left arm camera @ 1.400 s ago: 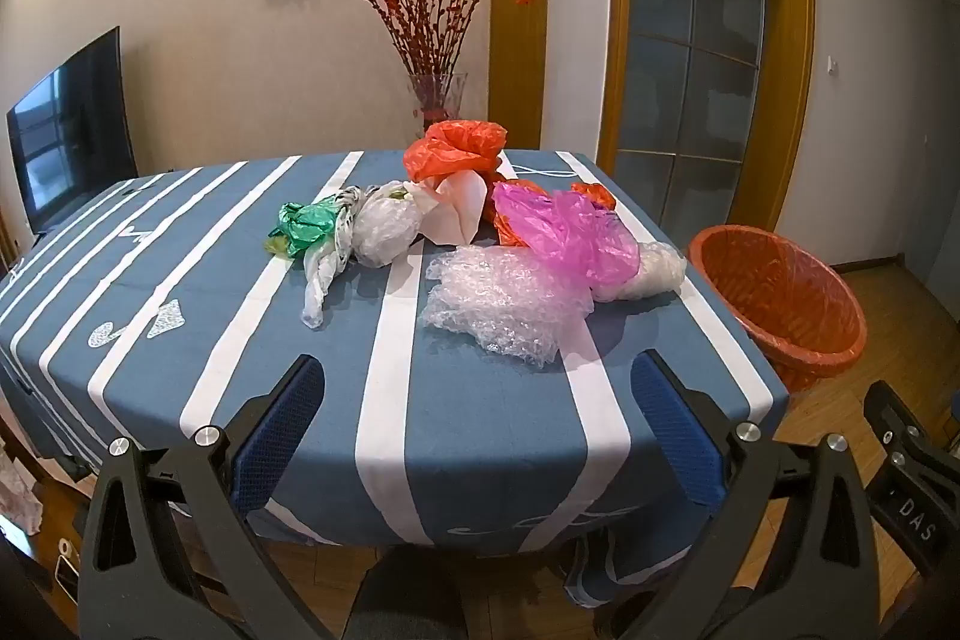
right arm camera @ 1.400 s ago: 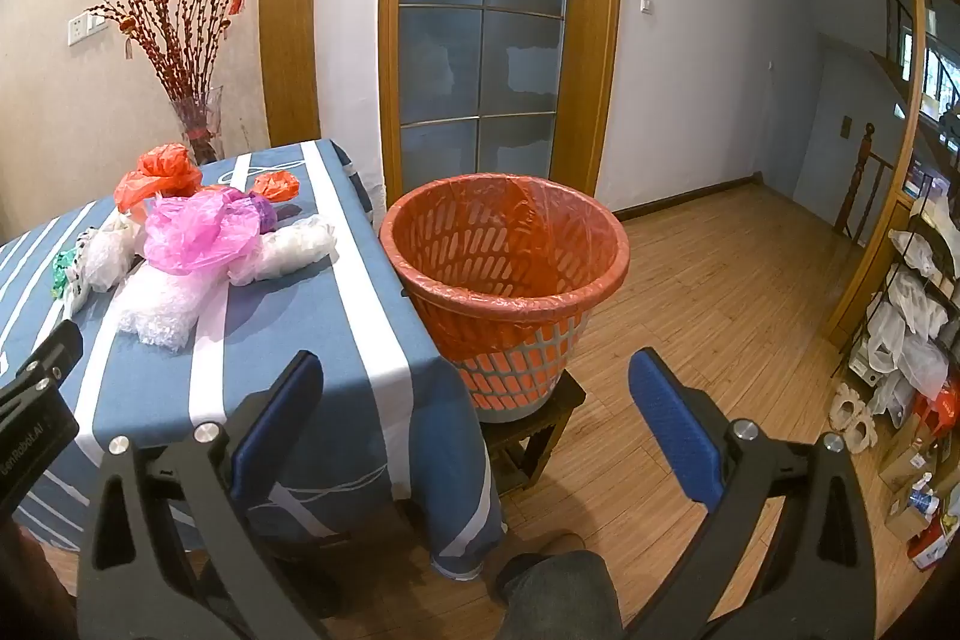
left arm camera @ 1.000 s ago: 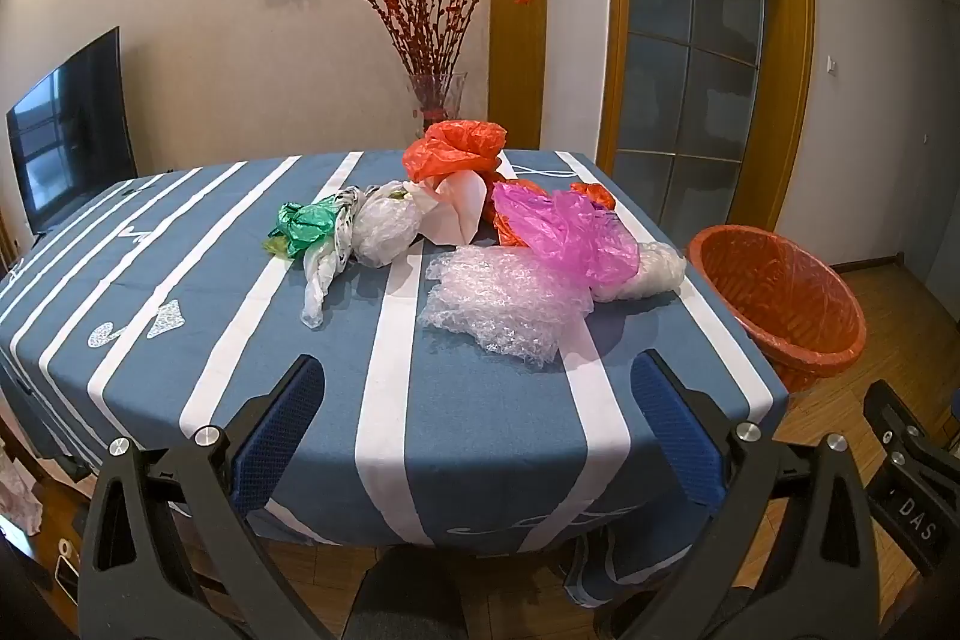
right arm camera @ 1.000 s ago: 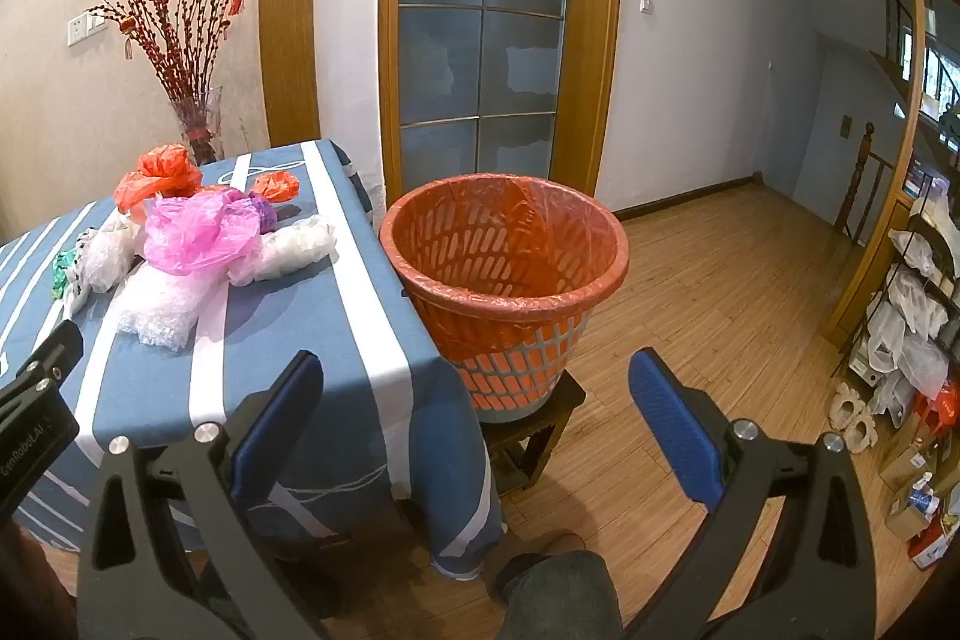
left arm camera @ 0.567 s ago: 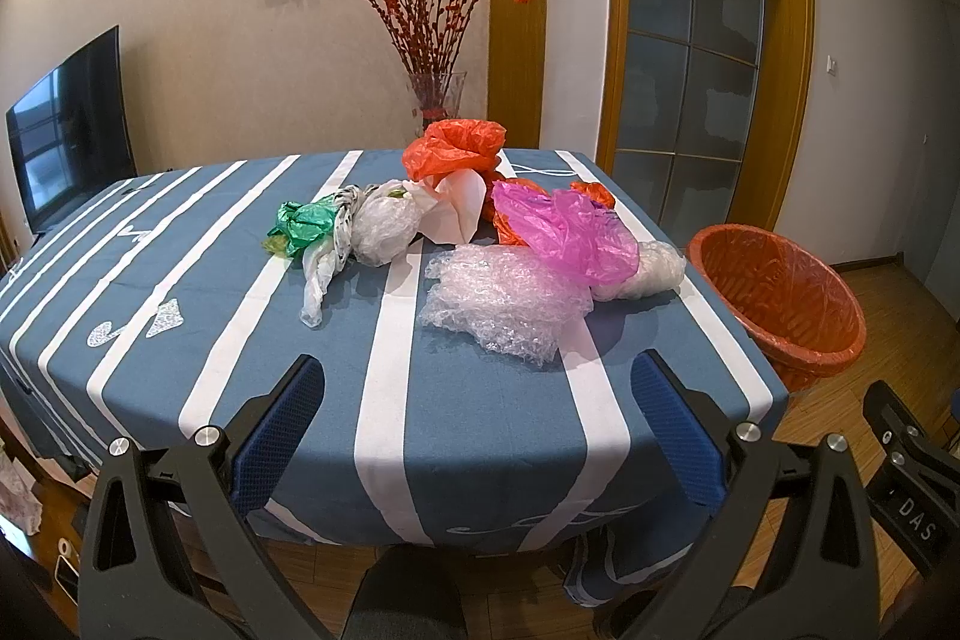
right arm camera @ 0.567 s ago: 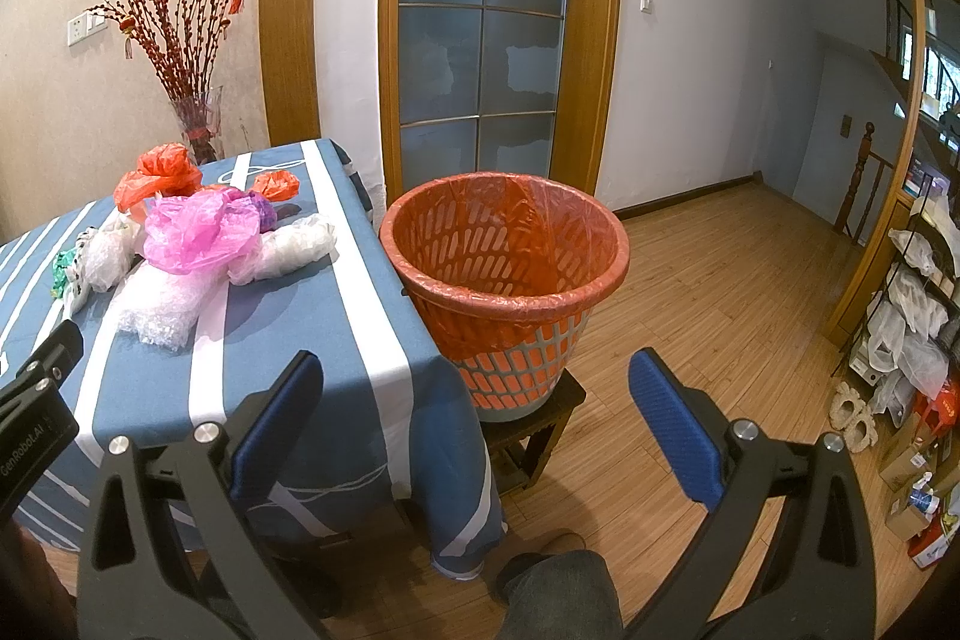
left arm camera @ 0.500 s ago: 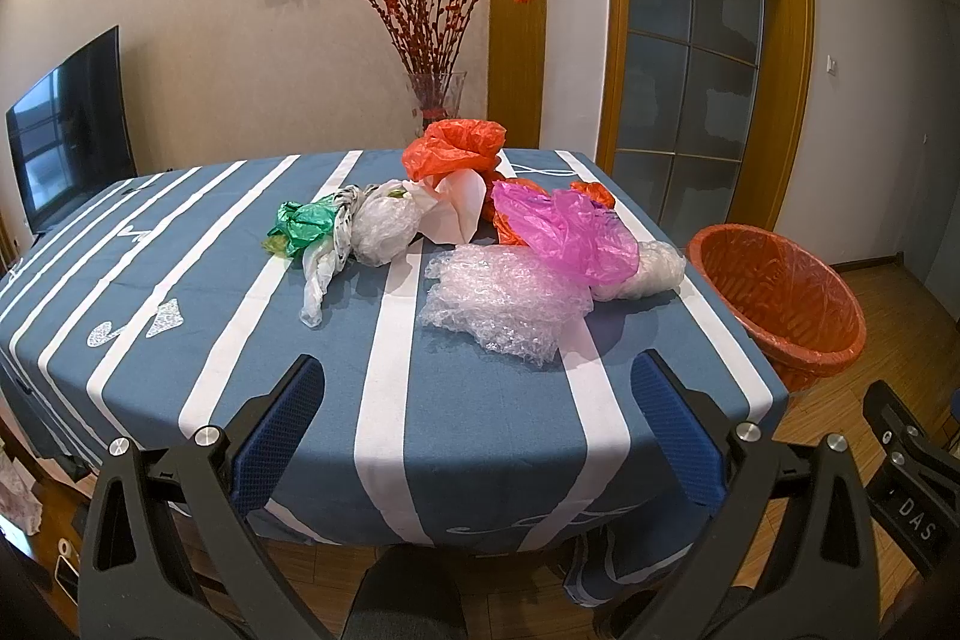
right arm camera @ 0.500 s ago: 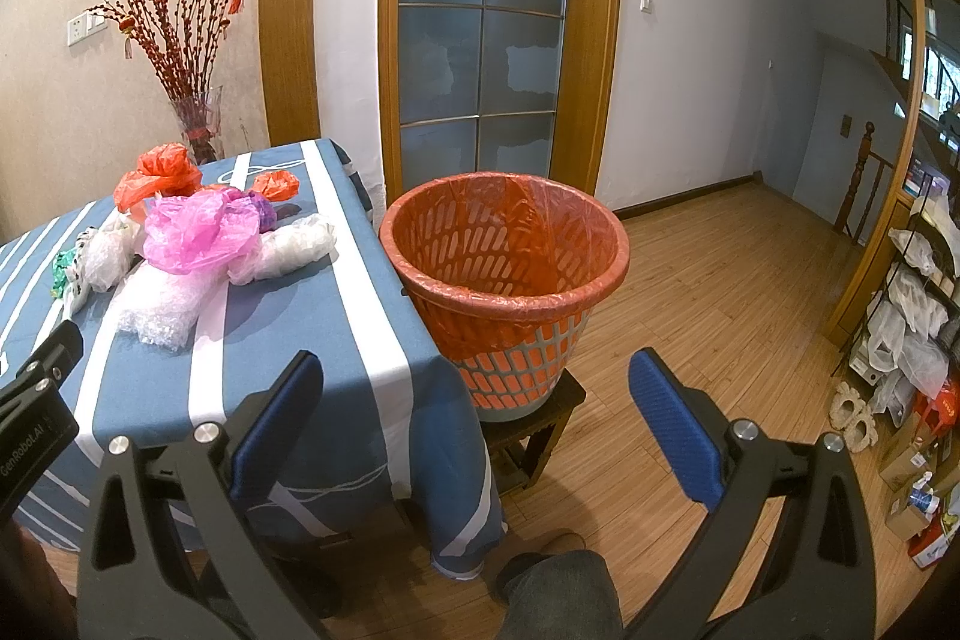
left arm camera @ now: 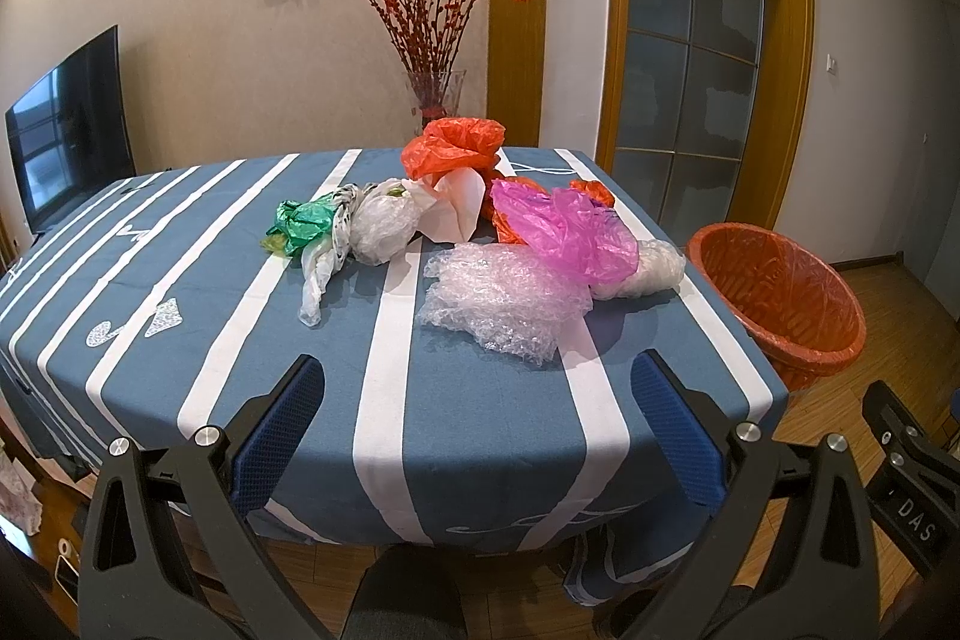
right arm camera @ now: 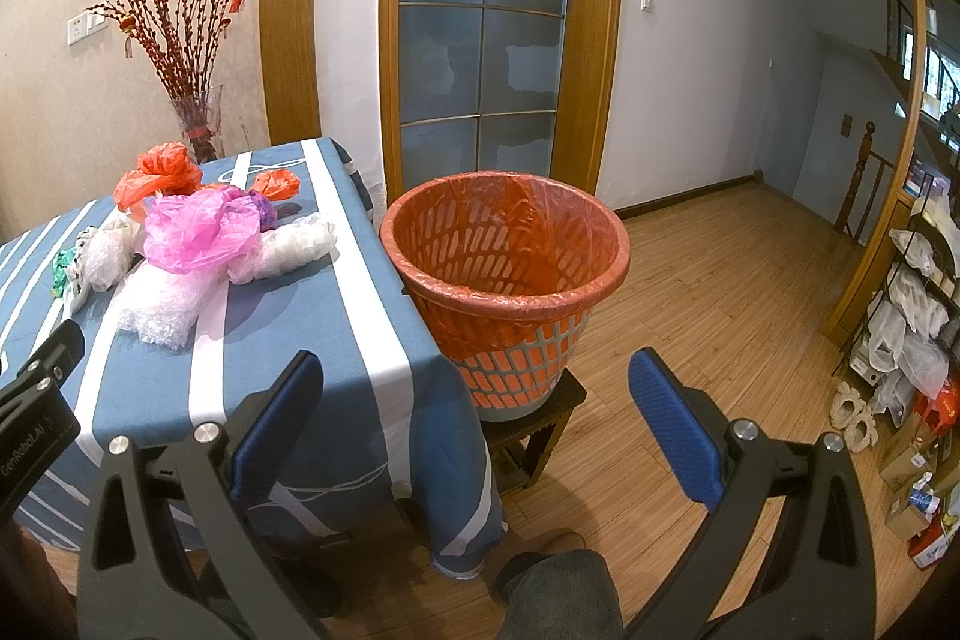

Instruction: Collect trash

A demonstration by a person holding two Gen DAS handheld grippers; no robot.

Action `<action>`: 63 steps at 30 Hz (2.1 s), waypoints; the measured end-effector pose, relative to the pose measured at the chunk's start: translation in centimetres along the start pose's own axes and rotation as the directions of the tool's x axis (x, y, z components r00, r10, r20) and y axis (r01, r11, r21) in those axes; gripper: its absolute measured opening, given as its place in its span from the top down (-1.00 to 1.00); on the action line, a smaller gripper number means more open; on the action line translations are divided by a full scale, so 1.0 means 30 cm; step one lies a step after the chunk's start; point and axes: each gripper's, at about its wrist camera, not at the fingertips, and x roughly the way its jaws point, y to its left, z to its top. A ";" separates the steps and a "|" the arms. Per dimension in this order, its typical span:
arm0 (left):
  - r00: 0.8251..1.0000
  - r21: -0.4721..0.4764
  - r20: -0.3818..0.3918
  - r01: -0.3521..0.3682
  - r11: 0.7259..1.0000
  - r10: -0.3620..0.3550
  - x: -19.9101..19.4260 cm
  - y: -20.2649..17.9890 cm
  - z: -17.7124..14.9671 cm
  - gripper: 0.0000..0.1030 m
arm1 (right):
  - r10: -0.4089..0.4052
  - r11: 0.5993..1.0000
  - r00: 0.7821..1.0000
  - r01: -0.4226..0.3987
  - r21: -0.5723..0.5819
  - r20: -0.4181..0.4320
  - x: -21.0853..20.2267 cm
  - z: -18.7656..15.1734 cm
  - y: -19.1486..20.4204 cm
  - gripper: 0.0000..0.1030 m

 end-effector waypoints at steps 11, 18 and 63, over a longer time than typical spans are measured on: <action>1.000 0.000 -0.001 0.000 1.000 0.000 0.000 0.000 0.000 -0.96 | 0.000 1.000 1.000 0.000 -0.001 -0.001 0.003 -0.001 0.002 -0.92; 1.000 0.000 -0.002 0.000 1.000 0.000 0.000 -0.001 0.000 -0.96 | 0.000 1.000 1.000 0.000 -0.001 -0.002 0.004 -0.002 0.002 -0.92; 0.998 -0.036 -0.050 -0.027 0.999 0.025 0.067 0.007 0.004 -0.96 | 0.051 0.999 0.998 -0.051 0.000 -0.035 0.071 -0.009 0.015 -0.92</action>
